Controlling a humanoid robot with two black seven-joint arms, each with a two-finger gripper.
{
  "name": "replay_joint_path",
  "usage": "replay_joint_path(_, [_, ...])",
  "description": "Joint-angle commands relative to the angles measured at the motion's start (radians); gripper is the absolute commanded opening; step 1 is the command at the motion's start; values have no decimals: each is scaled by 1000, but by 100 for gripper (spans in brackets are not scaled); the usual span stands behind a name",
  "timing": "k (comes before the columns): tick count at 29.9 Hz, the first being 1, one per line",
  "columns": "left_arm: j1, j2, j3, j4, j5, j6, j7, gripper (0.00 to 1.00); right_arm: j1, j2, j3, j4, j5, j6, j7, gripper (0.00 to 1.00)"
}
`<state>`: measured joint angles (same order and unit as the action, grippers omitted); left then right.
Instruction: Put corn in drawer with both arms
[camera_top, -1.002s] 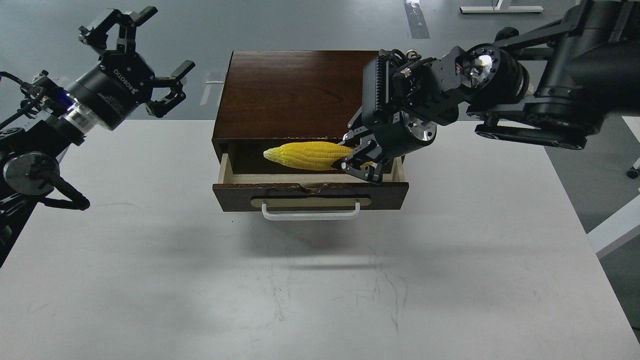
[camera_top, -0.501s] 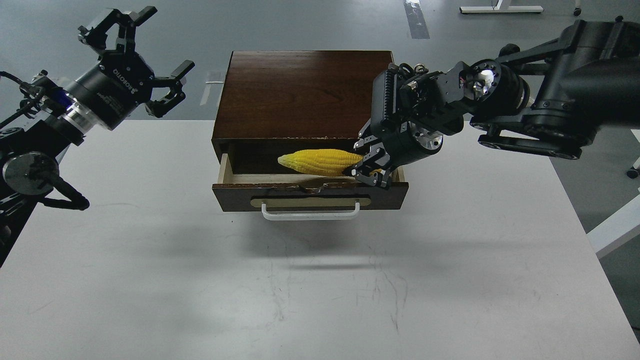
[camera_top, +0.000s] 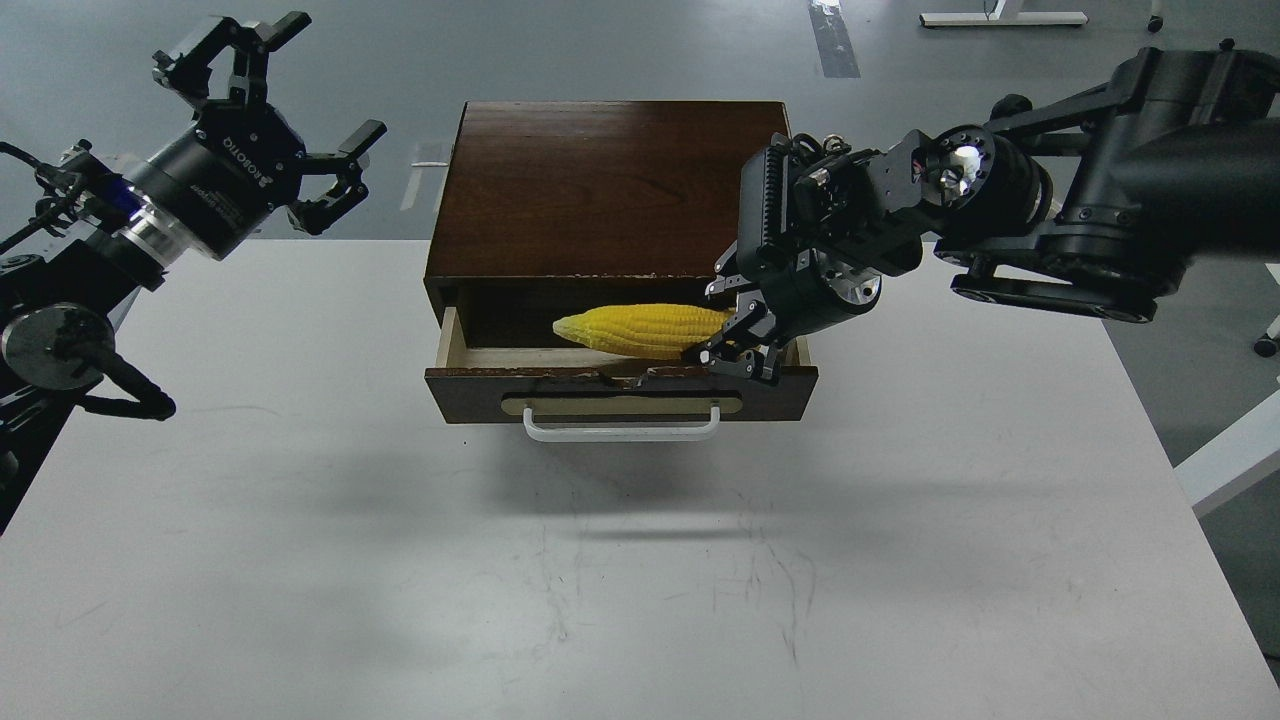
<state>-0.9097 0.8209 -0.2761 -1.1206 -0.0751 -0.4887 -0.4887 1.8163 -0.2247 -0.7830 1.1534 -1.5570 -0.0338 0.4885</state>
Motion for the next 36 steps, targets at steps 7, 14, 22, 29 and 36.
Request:
replay_joint_path(7, [0, 1, -1, 1, 0, 0, 0, 98, 2, -1, 1, 0, 2, 0, 0, 54])
replay_joint_path(14, [0, 1, -9, 1, 2, 0, 0, 98, 2, -1, -1, 2, 2, 0, 0, 54])
replay_joint_path(22, [0, 1, -9, 1, 0, 0, 0, 98, 2, -2, 1, 3, 2, 0, 0, 54])
replay_joint_path(29, [0, 1, -11, 1, 0, 0, 0, 98, 3, -1, 1, 3, 2, 0, 0, 58])
replay_joint_path(36, [0, 1, -11, 1, 2, 0, 0, 98, 8, -2, 1, 6, 3, 0, 0, 58])
